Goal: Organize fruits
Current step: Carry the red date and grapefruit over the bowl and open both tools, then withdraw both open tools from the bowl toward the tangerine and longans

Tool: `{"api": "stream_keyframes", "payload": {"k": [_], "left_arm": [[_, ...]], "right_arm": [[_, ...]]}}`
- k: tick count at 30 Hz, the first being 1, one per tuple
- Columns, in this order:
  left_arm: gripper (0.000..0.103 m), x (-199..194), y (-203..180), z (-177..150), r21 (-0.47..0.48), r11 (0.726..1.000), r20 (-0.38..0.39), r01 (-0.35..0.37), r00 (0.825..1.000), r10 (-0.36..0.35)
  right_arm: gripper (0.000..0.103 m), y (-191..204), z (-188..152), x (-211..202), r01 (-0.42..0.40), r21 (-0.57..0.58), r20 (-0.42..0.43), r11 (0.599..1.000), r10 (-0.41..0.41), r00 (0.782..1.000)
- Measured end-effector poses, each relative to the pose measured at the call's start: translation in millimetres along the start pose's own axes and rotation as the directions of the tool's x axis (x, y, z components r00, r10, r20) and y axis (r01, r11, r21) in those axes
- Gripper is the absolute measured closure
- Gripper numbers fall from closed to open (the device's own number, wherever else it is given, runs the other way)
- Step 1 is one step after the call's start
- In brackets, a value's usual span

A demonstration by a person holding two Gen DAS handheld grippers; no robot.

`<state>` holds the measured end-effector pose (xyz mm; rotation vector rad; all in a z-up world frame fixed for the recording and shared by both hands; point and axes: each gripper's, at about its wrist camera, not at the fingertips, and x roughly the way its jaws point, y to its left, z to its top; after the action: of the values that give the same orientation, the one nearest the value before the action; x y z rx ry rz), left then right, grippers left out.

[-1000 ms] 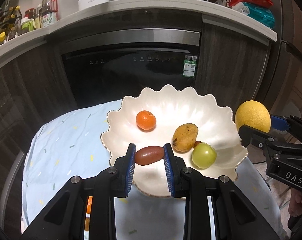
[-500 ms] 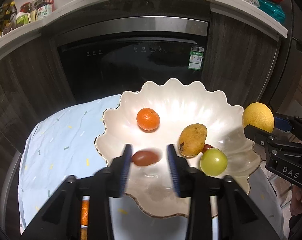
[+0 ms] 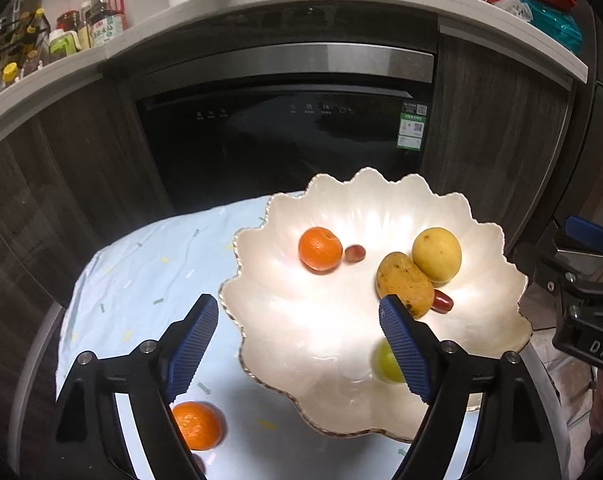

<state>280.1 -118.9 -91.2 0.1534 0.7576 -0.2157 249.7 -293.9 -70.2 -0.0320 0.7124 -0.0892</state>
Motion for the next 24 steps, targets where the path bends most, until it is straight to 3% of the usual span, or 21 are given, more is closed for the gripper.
{"api": "stream_keyframes", "payload": {"k": [24], "left_arm": [[0.015, -64, 35, -14, -0.05, 0.998, 0.064, -0.035, 0.997, 0.038]], "right_arm": [[0.016, 35, -3, -52, -0.043, 0.009, 0.054, 0.999, 0.042, 0.998]]}}
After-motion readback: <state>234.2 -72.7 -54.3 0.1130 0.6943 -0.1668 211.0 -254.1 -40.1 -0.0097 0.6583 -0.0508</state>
